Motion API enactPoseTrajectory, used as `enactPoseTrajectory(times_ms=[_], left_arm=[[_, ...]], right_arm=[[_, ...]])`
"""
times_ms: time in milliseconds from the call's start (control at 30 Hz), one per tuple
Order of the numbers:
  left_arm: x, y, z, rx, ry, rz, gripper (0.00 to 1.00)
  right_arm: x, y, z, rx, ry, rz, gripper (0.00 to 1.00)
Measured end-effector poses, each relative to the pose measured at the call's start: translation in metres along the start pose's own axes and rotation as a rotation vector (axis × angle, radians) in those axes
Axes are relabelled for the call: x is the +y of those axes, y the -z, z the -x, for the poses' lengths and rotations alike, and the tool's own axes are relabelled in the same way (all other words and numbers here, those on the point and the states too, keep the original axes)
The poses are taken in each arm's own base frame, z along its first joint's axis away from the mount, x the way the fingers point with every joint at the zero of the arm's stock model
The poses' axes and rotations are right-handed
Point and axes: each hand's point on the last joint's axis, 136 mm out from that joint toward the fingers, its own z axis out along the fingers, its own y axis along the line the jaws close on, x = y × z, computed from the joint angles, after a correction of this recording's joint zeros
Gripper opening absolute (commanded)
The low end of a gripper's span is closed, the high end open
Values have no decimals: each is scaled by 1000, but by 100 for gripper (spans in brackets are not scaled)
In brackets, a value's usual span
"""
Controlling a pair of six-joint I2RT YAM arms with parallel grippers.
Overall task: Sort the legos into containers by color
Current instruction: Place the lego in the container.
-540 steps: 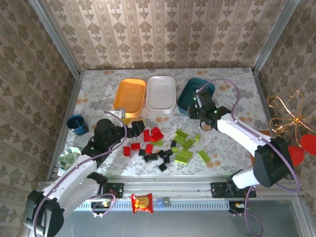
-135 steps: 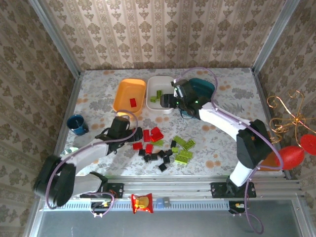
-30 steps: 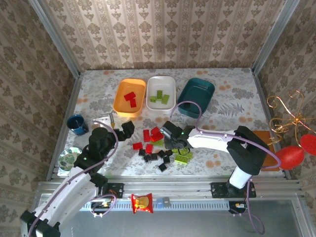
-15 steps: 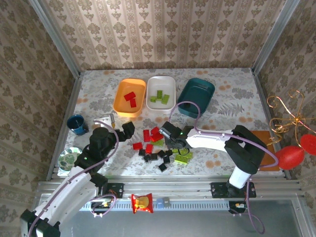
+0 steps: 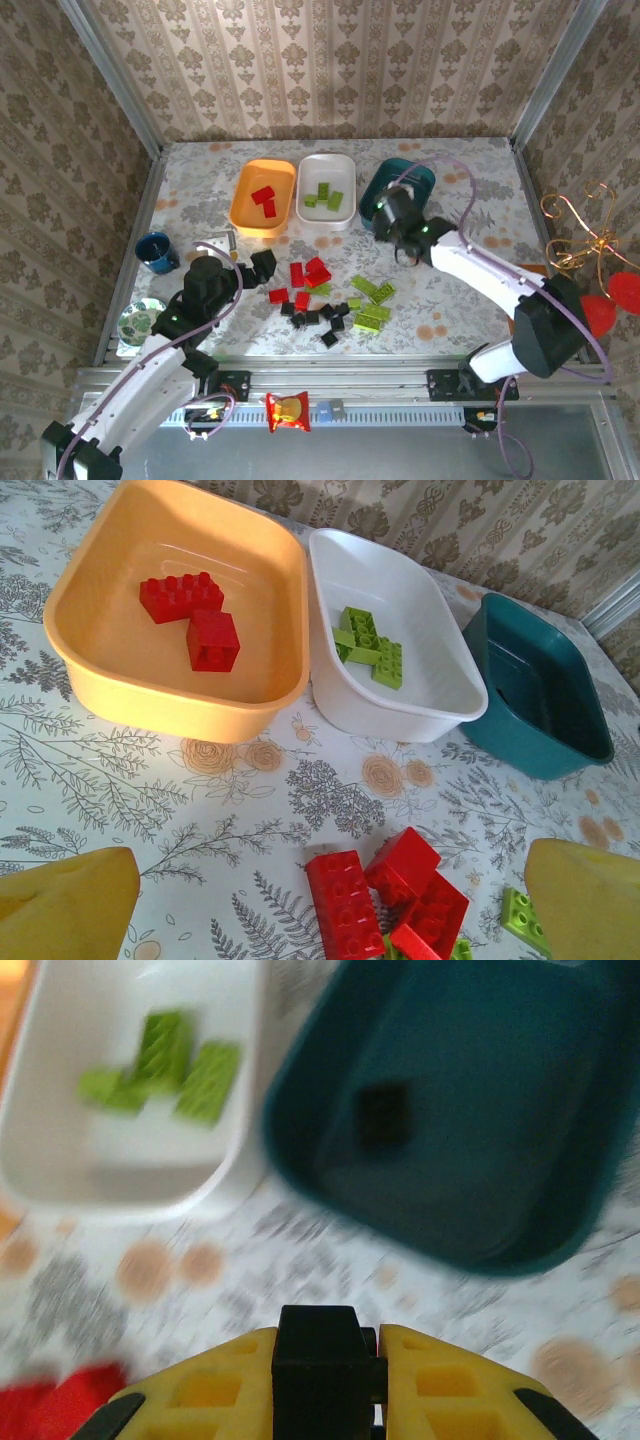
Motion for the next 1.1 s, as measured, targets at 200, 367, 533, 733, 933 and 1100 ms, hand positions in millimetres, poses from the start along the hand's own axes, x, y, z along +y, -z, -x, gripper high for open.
enactPoseTrajectory(times_ms=[200, 367, 533, 733, 933, 1100], left_arm=[[-2, 0, -2, 12, 0, -11, 100], [-5, 1, 0, 20, 0, -15, 100], [-2, 1, -6, 48, 2, -3, 100], [-1, 1, -8, 55, 2, -3, 100], [0, -2, -10, 65, 1, 4, 100], [2, -6, -13, 75, 8, 12, 100]], right_arm=[[-35, -56, 43, 23, -47, -117, 25], [-46, -100, 42, 110, -28, -179, 41], [-50, -106, 49, 135, -15, -190, 64], [-40, -78, 56, 95, -19, -132, 70], [-7, -10, 22, 52, 30, 6, 73], [12, 7, -48, 139, 108, 81, 75]])
